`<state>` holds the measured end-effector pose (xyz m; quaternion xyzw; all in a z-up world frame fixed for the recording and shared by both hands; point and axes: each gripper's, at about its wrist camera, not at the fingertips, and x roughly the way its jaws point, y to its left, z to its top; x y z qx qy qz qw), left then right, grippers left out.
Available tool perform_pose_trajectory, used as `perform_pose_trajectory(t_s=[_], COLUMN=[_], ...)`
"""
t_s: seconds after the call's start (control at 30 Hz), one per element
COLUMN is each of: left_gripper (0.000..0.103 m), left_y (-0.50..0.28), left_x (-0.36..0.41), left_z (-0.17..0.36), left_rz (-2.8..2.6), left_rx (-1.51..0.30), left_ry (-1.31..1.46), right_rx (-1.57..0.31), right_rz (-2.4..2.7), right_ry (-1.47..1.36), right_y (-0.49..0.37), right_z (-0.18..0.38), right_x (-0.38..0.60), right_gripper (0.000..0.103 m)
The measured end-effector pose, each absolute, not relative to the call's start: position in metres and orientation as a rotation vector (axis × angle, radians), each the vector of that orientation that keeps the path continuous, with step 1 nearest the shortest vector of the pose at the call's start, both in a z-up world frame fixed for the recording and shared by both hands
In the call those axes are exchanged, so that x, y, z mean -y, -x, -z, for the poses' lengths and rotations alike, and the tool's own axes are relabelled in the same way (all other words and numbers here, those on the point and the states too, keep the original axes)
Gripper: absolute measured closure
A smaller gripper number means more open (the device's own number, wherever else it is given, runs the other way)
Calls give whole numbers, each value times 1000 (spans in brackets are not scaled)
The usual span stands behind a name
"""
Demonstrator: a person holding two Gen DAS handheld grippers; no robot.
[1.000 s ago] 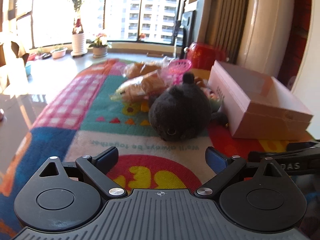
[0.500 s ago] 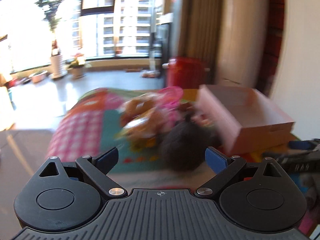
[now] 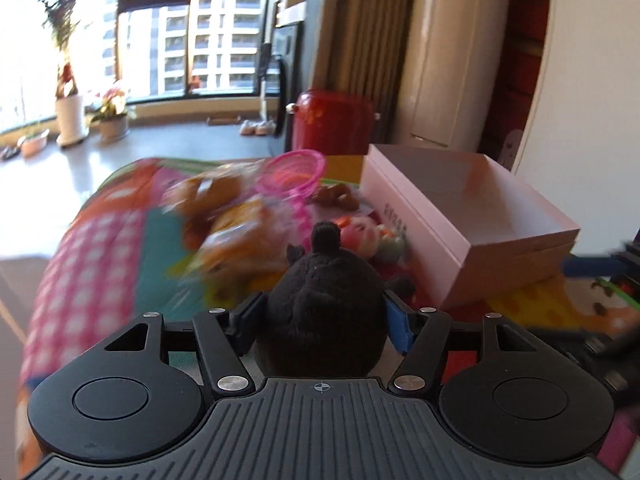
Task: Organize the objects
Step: 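Grasp the black plush toy with the left tool while the right tool grasps the bread roll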
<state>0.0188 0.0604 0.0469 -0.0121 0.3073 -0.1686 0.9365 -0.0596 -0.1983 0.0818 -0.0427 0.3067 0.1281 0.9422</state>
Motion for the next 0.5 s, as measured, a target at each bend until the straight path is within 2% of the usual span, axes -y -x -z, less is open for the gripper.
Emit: perform_pose_trajectory(t_s=[0.23,0.5], left_gripper=[36,36], left_y=[30,43], left_x=[-128,-155], left_z=[-58,-57], left_rz=[257,187], left_rx=[-631,-637], left_ry=[57,135], right_rx=[-588,-770], right_rz=[-410,-333], right_ry=[168,182], right_y=[0,-112], right_z=[-98,-55], right_x=[113,18], right_gripper=[0,0])
